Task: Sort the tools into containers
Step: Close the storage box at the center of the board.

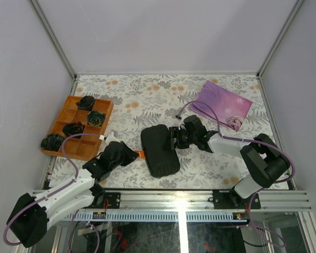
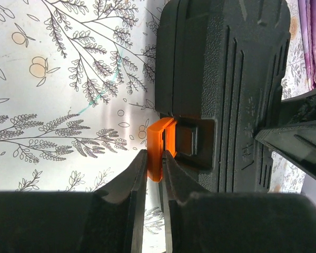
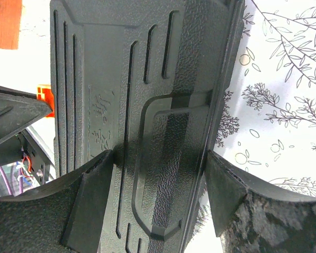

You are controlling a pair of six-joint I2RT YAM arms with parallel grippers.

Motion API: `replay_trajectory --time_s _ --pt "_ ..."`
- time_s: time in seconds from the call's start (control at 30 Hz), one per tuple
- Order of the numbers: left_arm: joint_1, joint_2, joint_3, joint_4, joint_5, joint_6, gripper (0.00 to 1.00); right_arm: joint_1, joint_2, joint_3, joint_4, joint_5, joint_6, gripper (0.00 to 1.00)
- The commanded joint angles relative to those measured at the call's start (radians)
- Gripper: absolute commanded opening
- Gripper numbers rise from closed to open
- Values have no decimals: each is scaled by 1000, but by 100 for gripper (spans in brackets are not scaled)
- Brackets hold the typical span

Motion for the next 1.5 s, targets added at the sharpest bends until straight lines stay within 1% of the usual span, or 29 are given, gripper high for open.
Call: replay_trajectory --time_s 0.0,0.2,0.4,0.87,1.2,1.47 --pt "-13 -19 42 -13 -42 10 7 25 60 -27 -146 66 -71 61" --pt "-24 -48 43 34 -25 18 13 27 64 -26 -143 62 -70 61" --pt "-31 -21 41 107 9 12 19 29 73 -24 -140 58 -69 61" --pt "-53 46 34 225 33 -24 22 32 78 -28 -140 52 -71 61" --pt "-67 78 55 262 39 -29 23 37 106 -27 -133 46 -68 61" --pt "-82 136 65 302 50 -29 24 41 106 -29 -135 46 -68 61"
